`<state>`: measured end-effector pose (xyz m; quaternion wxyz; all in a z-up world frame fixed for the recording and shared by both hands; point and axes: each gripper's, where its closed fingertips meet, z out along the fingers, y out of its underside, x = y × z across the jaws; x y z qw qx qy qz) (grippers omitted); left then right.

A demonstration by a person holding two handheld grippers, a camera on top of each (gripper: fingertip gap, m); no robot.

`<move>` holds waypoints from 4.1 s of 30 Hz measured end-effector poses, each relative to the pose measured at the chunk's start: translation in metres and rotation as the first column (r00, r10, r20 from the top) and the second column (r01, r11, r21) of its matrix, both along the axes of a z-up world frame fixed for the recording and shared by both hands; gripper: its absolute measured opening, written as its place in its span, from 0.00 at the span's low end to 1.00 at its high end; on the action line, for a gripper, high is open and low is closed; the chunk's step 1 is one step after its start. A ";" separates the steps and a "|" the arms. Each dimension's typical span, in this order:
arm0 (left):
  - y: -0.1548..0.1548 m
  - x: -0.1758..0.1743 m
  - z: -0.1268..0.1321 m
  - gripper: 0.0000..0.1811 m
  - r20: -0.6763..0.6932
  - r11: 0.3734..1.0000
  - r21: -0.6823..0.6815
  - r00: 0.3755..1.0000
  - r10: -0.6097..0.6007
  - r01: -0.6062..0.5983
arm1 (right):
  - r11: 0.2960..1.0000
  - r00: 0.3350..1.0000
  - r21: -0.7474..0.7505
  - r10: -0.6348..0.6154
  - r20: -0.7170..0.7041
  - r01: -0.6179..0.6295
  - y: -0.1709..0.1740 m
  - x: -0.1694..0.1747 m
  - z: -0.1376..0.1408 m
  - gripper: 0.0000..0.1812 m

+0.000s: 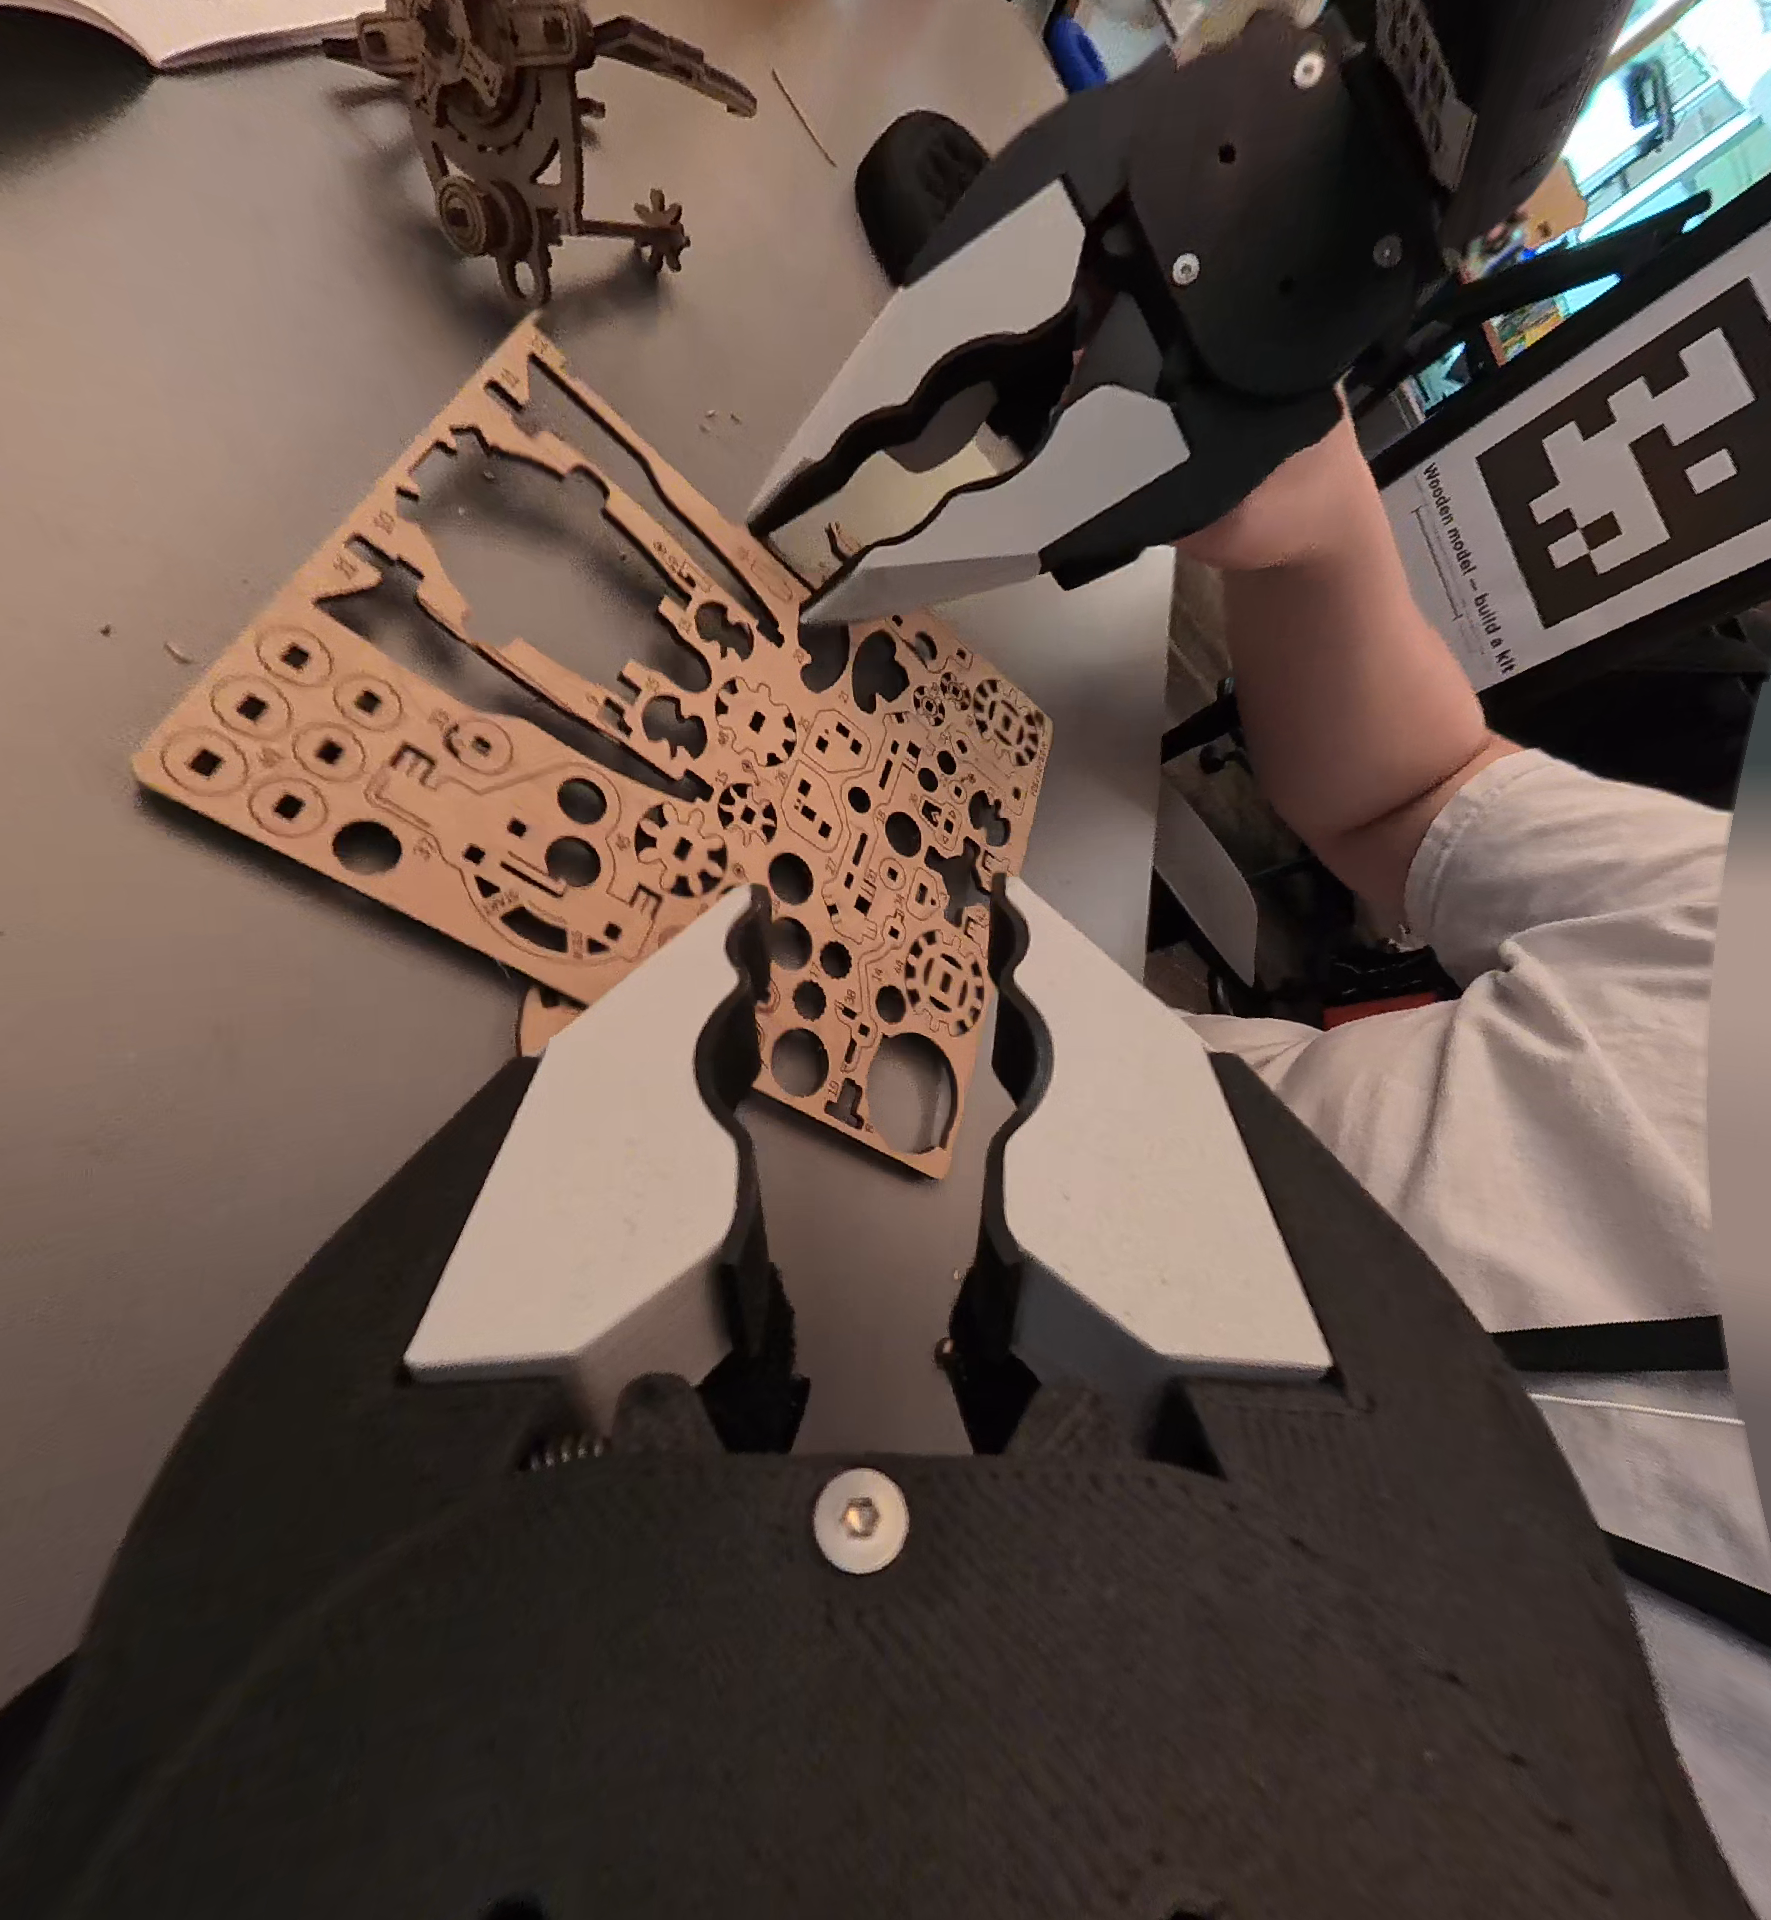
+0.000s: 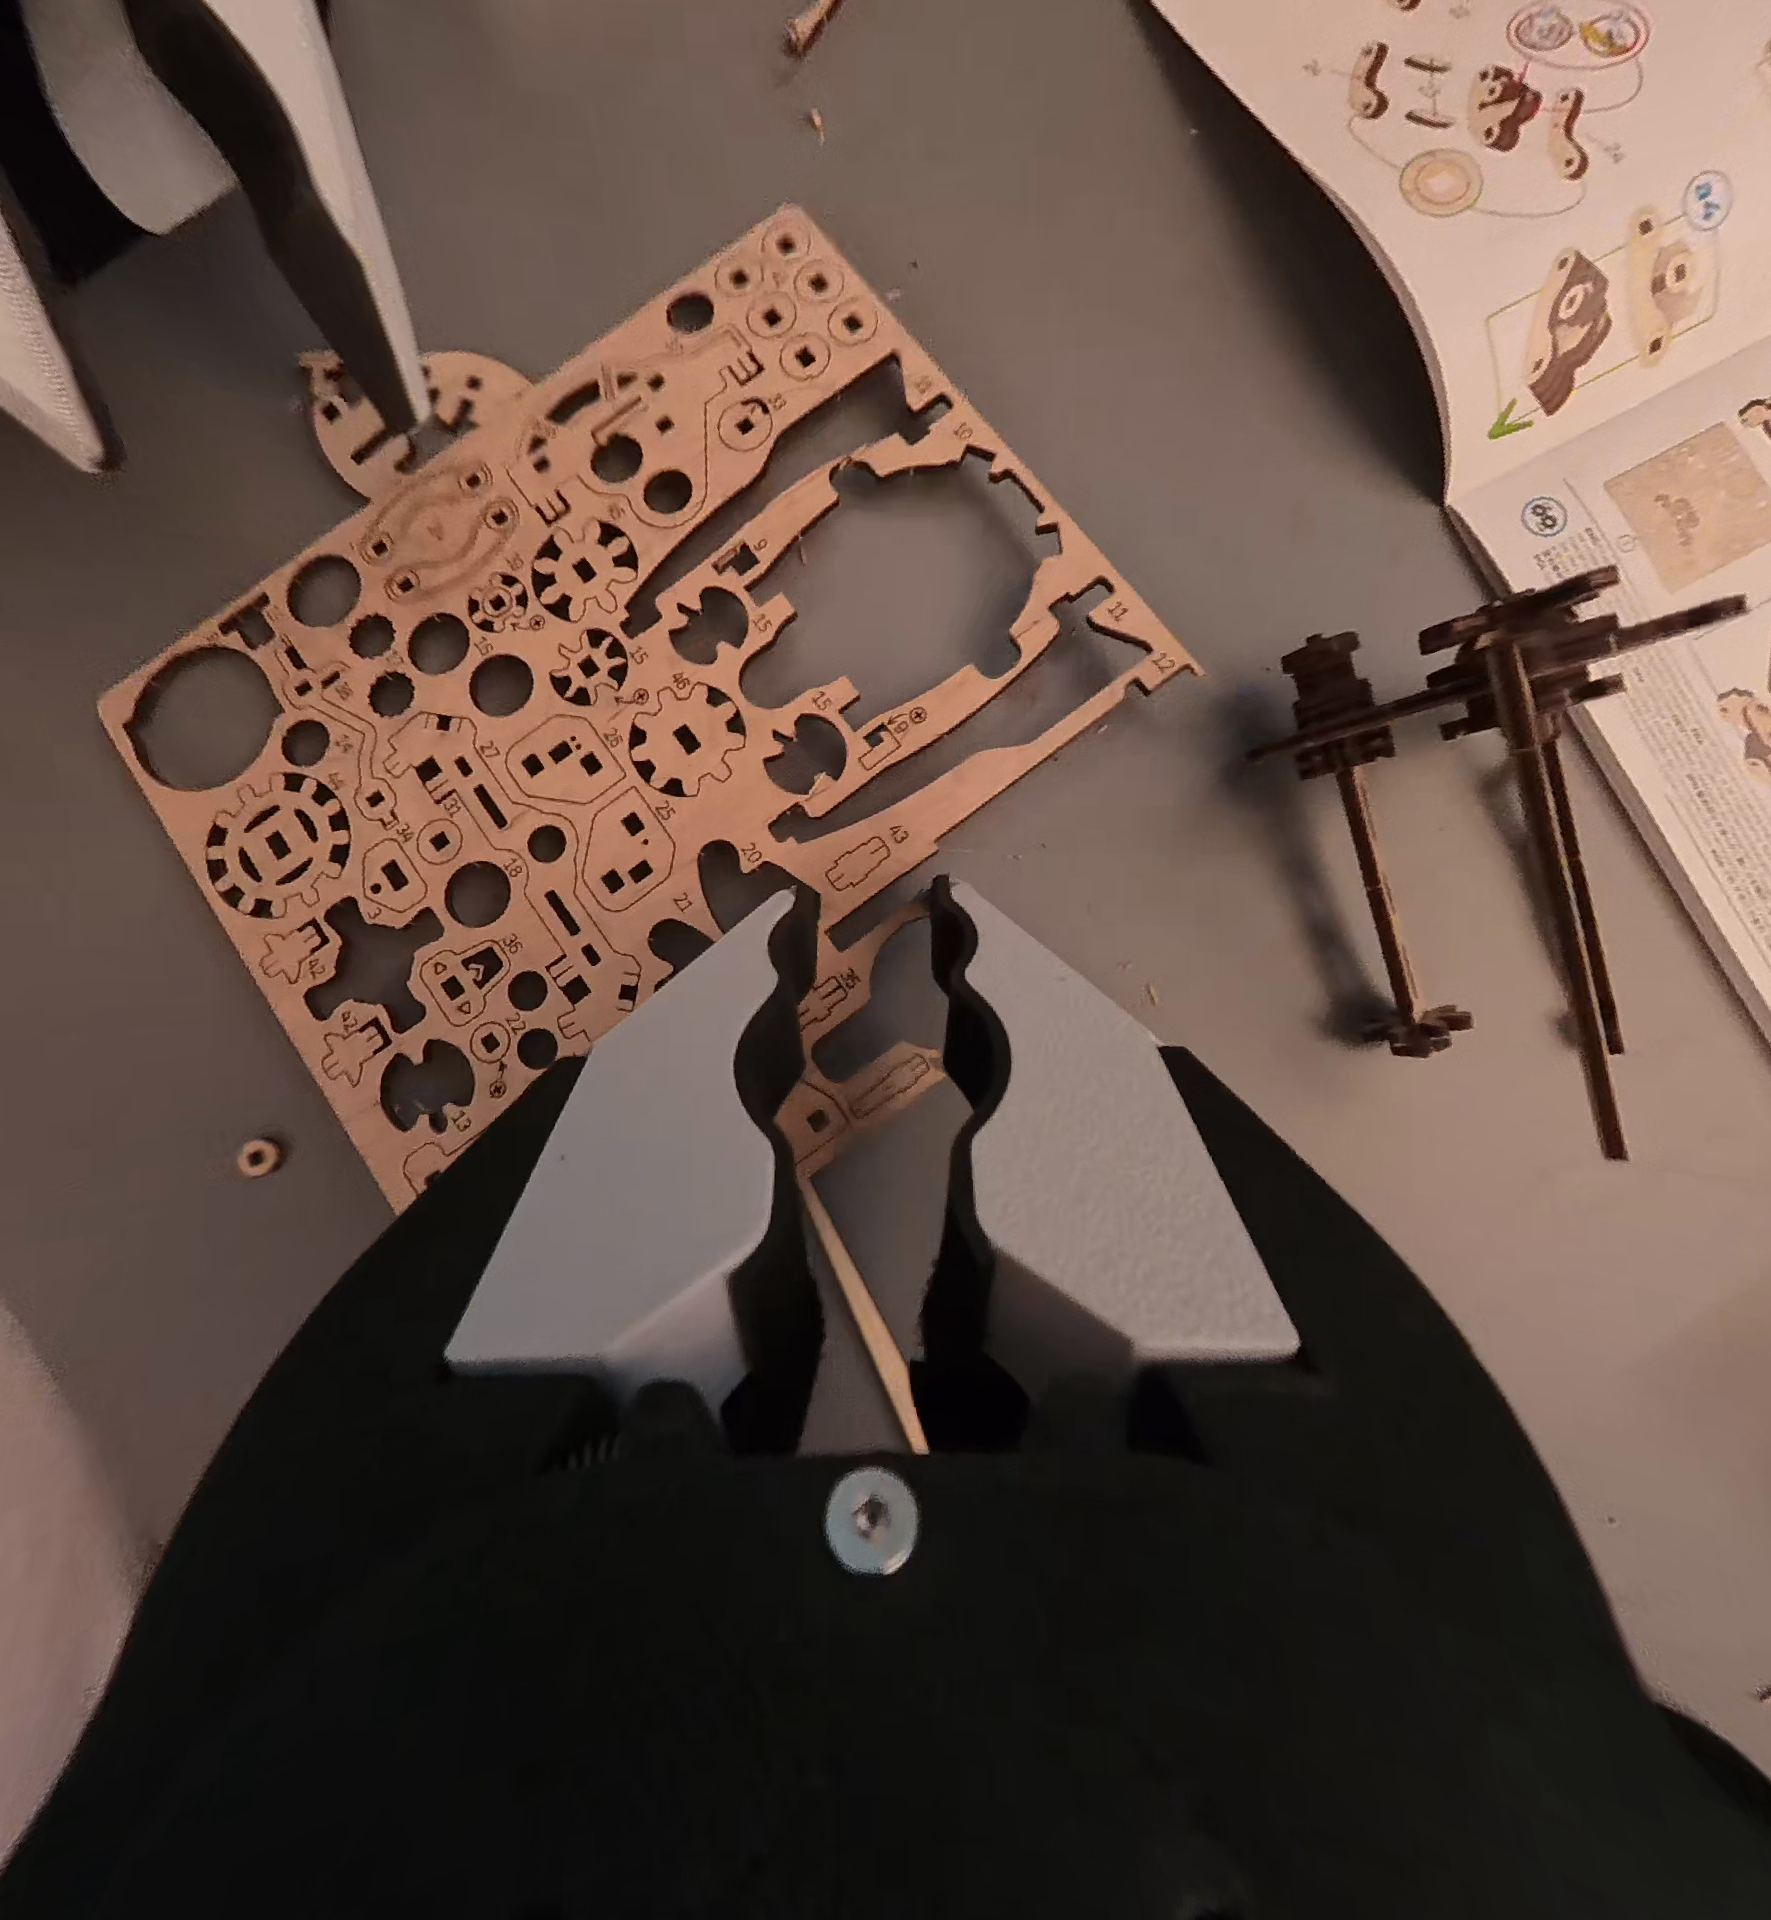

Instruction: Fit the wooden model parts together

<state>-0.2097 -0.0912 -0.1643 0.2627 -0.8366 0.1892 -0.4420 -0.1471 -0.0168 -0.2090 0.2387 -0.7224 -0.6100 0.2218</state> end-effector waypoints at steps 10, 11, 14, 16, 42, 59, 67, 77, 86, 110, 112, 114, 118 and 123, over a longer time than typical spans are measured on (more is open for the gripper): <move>0.018 -0.025 0.041 0.27 0.169 0.986 0.099 0.979 0.115 -0.133 | 0.998 0.981 0.017 -0.063 -0.185 0.068 -0.003 0.018 0.056 0.11; 0.019 -0.027 0.043 0.27 0.189 0.986 0.093 0.975 0.120 -0.139 | 0.996 0.979 0.031 -0.074 -0.192 0.081 -0.001 0.023 0.062 0.11; 0.021 -0.031 0.046 0.27 0.252 0.987 0.056 0.959 0.132 -0.151 | 0.988 0.972 0.087 -0.109 -0.207 0.129 0.004 0.046 0.081 0.11; 0.022 -0.033 0.047 0.26 0.283 0.987 0.032 0.949 0.142 -0.157 | 0.975 0.966 0.142 -0.141 -0.215 0.173 0.011 0.064 0.097 0.11; 0.018 -0.047 -0.033 0.03 -0.330 0.992 0.111 0.944 -0.019 0.059 | 0.931 0.946 0.232 -0.227 -0.231 0.281 0.008 0.117 0.122 0.11; -0.040 -0.031 -0.049 0.00 -0.309 0.929 -0.117 0.877 -0.369 0.350 | 0.988 0.980 0.136 -0.046 -0.192 0.073 -0.005 0.025 0.057 0.11; -0.027 -0.044 -0.028 0.00 -0.304 0.959 -0.030 0.911 -0.279 0.283 | 0.997 0.995 0.081 0.007 -0.096 0.001 0.013 -0.013 0.021 0.11; -0.017 -0.043 -0.012 0.00 -0.203 0.972 0.017 0.953 -0.227 0.235 | 0.999 0.998 0.015 0.050 -0.034 -0.049 0.026 -0.025 -0.004 0.11; -0.011 -0.040 0.008 0.00 -0.131 0.979 0.077 0.975 -0.180 0.191 | 0.973 0.971 0.112 0.215 -0.102 -0.203 -0.003 0.063 0.017 0.13; 0.012 -0.064 0.044 0.07 -0.153 0.882 0.452 0.985 -0.075 0.137 | 0.821 0.608 0.568 0.482 -0.631 -0.060 0.008 0.010 0.161 0.31; 0.010 -0.065 0.049 0.14 -0.150 0.863 0.484 0.986 -0.079 0.143 | 0.834 0.602 0.548 0.472 -0.644 -0.067 0.018 -0.004 0.166 0.33; 0.007 -0.063 0.050 0.16 -0.131 0.859 0.486 0.986 -0.108 0.159 | 0.879 0.603 0.461 0.434 -0.670 -0.119 0.020 -0.020 0.160 0.34; 0.009 -0.057 0.061 0.16 -0.074 0.807 0.572 0.990 -0.122 0.143 | 0.925 0.630 0.366 0.343 -0.696 -0.100 0.024 -0.034 0.144 0.28; 0.011 -0.057 0.074 0.16 -0.133 0.688 0.712 0.989 -0.062 0.139 | 0.918 0.598 0.394 0.292 -0.746 0.043 0.034 -0.017 0.139 0.16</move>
